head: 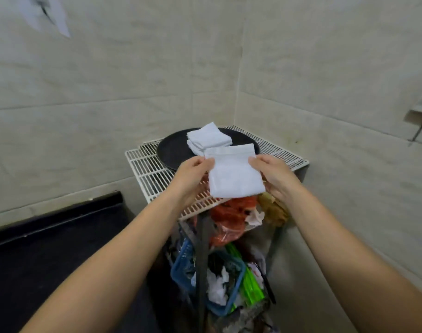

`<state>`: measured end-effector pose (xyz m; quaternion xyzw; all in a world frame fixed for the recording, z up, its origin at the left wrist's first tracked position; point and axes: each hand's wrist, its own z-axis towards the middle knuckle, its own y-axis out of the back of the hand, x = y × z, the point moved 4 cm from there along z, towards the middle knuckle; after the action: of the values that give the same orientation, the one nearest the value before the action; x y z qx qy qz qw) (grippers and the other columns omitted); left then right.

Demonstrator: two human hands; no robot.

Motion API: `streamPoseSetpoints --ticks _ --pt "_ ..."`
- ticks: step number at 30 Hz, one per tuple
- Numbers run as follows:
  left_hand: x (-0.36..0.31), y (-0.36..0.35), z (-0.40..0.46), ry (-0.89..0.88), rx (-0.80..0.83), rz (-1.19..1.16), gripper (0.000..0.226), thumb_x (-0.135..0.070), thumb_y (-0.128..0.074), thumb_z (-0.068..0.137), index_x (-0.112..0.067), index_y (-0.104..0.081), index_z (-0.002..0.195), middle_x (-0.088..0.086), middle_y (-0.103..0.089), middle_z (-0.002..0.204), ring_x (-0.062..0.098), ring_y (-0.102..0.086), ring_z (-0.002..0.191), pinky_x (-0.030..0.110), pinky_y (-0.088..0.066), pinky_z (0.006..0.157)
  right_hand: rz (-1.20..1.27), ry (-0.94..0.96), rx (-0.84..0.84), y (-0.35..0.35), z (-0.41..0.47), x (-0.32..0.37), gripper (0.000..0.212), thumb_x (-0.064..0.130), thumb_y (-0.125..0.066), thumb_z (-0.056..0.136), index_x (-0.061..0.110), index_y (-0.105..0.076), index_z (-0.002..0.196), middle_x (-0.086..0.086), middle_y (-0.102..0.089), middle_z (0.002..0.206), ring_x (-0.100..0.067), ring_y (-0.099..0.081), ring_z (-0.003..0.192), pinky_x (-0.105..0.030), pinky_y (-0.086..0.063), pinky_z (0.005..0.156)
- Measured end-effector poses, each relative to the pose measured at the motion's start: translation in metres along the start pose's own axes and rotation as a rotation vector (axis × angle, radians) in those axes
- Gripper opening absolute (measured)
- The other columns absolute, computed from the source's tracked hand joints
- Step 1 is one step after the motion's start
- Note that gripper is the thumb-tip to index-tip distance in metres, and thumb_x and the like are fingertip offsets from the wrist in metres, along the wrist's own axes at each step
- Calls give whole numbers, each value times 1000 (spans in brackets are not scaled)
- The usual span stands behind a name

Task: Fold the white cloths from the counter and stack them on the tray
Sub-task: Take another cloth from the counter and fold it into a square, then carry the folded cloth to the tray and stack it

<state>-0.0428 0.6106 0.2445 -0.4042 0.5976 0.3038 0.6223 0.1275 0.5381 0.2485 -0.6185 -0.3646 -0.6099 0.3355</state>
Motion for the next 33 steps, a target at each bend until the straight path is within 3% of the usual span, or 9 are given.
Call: streamPoseSetpoints --ticks 3,6,9,14,18,22,27,29,33 --pt "-18 4 48 -18 -68 -6 12 -17 -51 96 -8 -56 92 -2 -64 69 6 -59 52 30 -52 62 -22 40 82 -10 69 18 13 15 -57 93 5 -65 91 -13 -64 86 -22 -60 70 -28 -45 61" --pt "-29 10 98 -29 -180 6 8 -15 -52 95 -8 -55 93 3 -63 82 14 -61 68 30 -54 65 -75 64 146 -22 134 32 12 14 -57 93 12 -62 83 -11 -66 90 -20 -61 73 -34 -51 69" --pt "-33 17 150 4 -305 14 12 -17 -53 95 -11 -52 84 3 -58 76 15 -56 65 28 -52 62 -144 82 206 -36 196 42 9 15 -59 92 9 -63 87 -16 -66 100 -24 -61 85 -37 -49 78" --pt "-23 35 206 71 -436 183 31 -21 -53 94 -15 -44 64 4 -49 65 16 -46 54 26 -36 53 -213 16 347 -55 265 34 18 16 -59 92 3 -63 104 -12 -63 95 -21 -59 81 -29 -47 64" --pt "-9 44 215 102 -527 317 38 -18 -54 93 -15 -42 57 3 -44 53 14 -39 43 21 -25 42 -343 4 434 -61 284 14 17 17 -58 93 13 -57 76 -2 -53 68 -13 -47 57 -19 -35 43" --pt "0 45 216 115 -550 371 37 -22 -55 92 -15 -43 58 3 -44 53 14 -37 45 19 -26 38 -375 32 477 -60 290 3 21 16 -57 93 15 -55 72 -1 -50 65 -13 -44 56 -22 -32 44" --pt "-4 44 208 121 -597 393 40 -34 -52 94 -14 -44 60 5 -49 59 17 -37 50 22 -26 44 -387 108 389 -51 288 14 9 24 -60 90 15 -60 90 -2 -60 85 -16 -55 77 -27 -42 63" --pt "-9 48 196 113 -640 405 36 -36 -51 94 -14 -45 66 5 -52 66 17 -40 53 24 -28 47 -448 230 307 -48 280 29 17 27 -61 89 14 -61 101 -1 -59 93 -17 -55 87 -27 -41 73" --pt "-20 62 150 27 -680 402 26 -32 -49 95 -14 -46 77 2 -53 67 14 -43 53 22 -29 45 -530 486 330 -70 229 61 21 23 -53 93 12 -60 108 3 -57 96 -13 -52 87 -22 -37 64"
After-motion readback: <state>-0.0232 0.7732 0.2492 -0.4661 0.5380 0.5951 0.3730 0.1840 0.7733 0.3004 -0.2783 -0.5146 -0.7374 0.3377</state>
